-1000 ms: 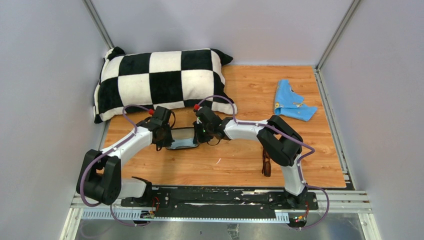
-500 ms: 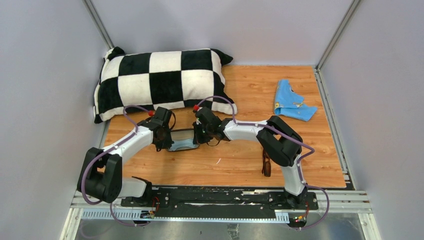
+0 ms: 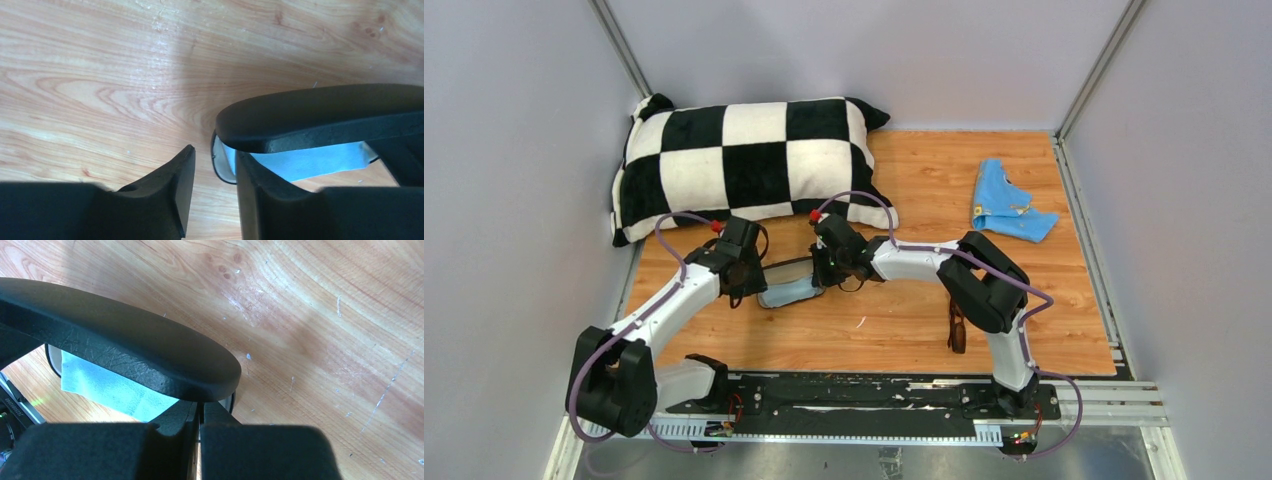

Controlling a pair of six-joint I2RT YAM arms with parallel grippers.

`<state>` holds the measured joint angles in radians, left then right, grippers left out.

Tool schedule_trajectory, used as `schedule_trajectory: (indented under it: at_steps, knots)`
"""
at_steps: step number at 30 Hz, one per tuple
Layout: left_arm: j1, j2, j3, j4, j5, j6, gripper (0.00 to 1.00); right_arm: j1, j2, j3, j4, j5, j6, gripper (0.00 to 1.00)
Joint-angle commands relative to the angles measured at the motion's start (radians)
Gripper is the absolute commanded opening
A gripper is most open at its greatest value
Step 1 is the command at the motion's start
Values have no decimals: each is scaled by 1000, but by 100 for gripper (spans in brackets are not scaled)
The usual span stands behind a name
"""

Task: Organize the sunglasses
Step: Place the glasses cleaning cloth in the sunglasses case.

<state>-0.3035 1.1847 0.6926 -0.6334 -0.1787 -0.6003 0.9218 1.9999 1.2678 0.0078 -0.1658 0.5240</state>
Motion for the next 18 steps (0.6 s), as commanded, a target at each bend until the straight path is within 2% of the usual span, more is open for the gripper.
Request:
schedule_trajectory:
  at_steps: [1,3,8,14,18]
  knots:
    - [6,-37,-38,-1,-8,-11,47,19,-3,-12,-64,16,-39,0]
    - [6,-43,-52,13,6,-12,52,23,-2,-9,-66,8,-44,0]
    - [6,-40,-92,55,38,-29,52,29,-10,-8,-74,12,-47,0]
    - [6,-99,-236,241,66,-97,42,32,-17,-19,-76,14,-44,2]
    - [6,-166,-275,269,72,-110,37,32,-31,-35,-78,20,-43,3]
